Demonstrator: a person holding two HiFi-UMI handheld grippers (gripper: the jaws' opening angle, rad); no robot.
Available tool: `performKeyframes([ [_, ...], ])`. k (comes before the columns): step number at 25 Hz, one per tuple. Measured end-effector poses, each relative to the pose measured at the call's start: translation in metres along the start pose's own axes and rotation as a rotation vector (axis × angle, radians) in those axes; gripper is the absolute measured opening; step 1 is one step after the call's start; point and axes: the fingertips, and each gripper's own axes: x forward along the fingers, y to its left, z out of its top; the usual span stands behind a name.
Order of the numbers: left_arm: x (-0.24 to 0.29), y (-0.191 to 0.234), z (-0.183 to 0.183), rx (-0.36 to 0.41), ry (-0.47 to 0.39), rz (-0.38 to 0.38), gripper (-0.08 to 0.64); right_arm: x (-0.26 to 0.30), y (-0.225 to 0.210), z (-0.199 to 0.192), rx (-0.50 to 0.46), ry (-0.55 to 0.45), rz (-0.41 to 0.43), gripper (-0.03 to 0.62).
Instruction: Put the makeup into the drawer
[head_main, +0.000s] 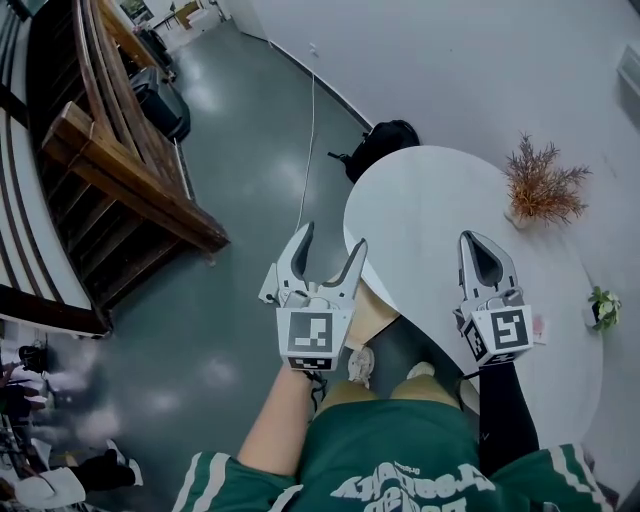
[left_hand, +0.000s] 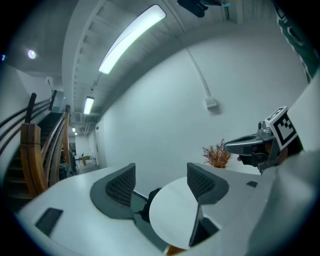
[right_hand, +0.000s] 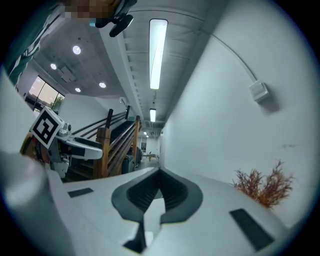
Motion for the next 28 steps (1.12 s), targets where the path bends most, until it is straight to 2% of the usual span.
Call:
performKeyframes([
  [5,0.009,-0.013,0.019,0.028,-0.051,-0.068,0.321,-0.007,-0.005,0.004,-0.007,-0.002,-0.058,0.003],
  [10,0.033,-0.056,0.032,0.053,-0.092,-0.233,0.321,-0.034,-0.033,0.008,-0.025,0.001,-0.198,0.003],
  [14,0.053,-0.112,0.040,0.049,-0.120,-0.409,0.321,-0.078,-0.066,0.007,-0.025,0.014,-0.355,0.003],
  [19,0.058,-0.202,0.052,0.056,-0.144,-0.663,0.321,-0.160,-0.100,0.002,-0.014,0.051,-0.597,0.003],
  [21,0.055,-0.232,0.057,0.054,-0.149,-0.727,0.321,-0.190,-0.111,0.002,-0.012,0.063,-0.661,0.003],
  [28,0.039,-0.347,0.061,0.059,-0.143,-0.908,0.321,-0.282,-0.154,-0.002,-0.010,0.081,-0.808,0.003],
])
